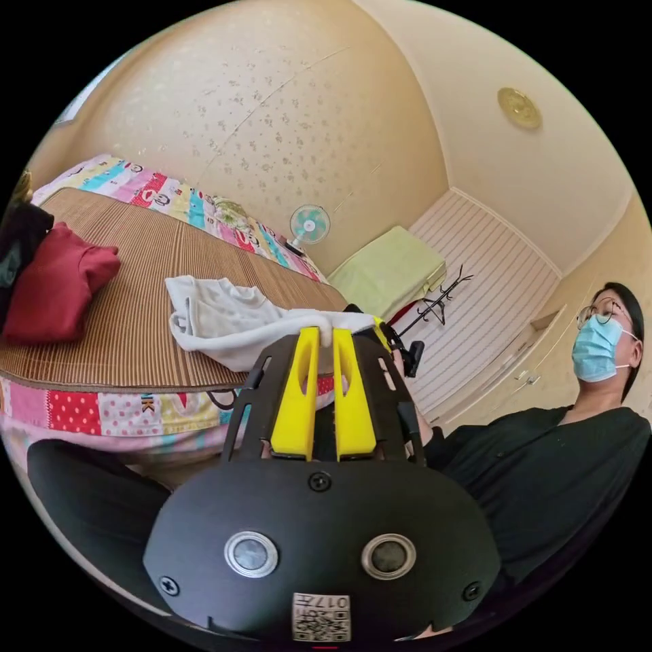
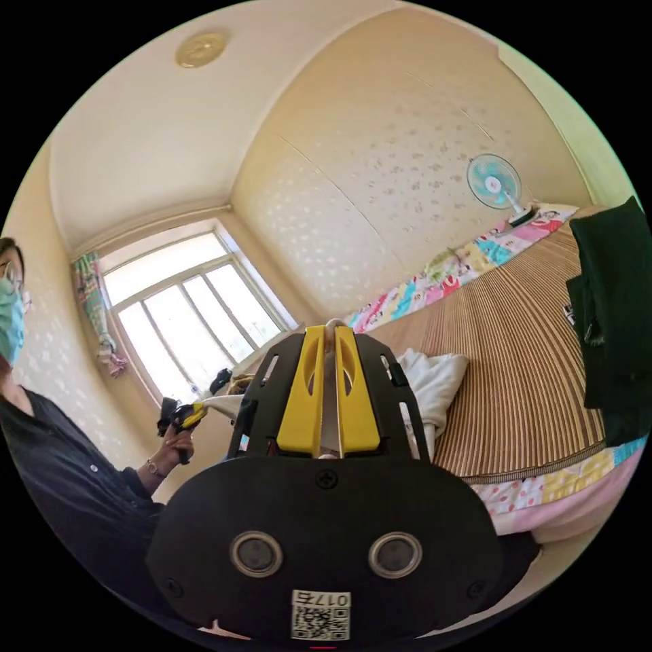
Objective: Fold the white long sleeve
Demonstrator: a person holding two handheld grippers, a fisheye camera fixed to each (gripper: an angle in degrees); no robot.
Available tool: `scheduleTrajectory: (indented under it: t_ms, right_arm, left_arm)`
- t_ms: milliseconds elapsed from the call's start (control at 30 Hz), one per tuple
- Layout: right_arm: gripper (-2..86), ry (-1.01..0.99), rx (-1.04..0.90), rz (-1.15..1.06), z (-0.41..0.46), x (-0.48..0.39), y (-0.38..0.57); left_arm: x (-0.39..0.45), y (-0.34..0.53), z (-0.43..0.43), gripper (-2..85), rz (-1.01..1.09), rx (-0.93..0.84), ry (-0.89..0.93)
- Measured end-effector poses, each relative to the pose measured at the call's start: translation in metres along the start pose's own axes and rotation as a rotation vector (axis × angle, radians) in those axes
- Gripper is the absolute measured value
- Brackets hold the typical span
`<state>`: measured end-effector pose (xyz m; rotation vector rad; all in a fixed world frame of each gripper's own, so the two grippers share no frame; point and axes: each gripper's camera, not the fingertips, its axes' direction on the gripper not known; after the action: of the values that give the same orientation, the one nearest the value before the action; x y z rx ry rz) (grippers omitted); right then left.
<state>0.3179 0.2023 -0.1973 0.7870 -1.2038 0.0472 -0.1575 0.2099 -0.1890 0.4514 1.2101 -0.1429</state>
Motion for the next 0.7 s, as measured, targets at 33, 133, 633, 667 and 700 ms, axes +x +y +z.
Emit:
scheduleTrajectory:
  t_ms: [33,133,633,667,700]
  right_arm:
    - [3.1,-0.013,0.011,-0.011,-0.013,-0.008,0.003]
    - [3.0,-0.03,0.068,-0.018,-0.059,-0.035,0.021]
    - [6.9,0.374,-0.282,0.105,0.18,0.071,-0.103]
    - [9.1,0.394,-0.281,0.15,0.189,0.077,-0.097]
    - [11.5,0.392,-0.257,0.162,0.187,0.074,-0.082]
  left_arm:
    - [0.001,0.002,-0.011,4.1,-0.007,0.034,0.013]
    - [0.006,0.01,-0.025,4.1,-0.012,0.096,0.059]
    - [-0.093,-0.124,0.122,6.6,-0.233,0.08,-0.312]
    - [-0.096,-0.124,0.125,8.0,-0.246,0.083,-0.331]
    - [-0.101,-0.117,0.128,10.6,-0.277,0.093,-0.332]
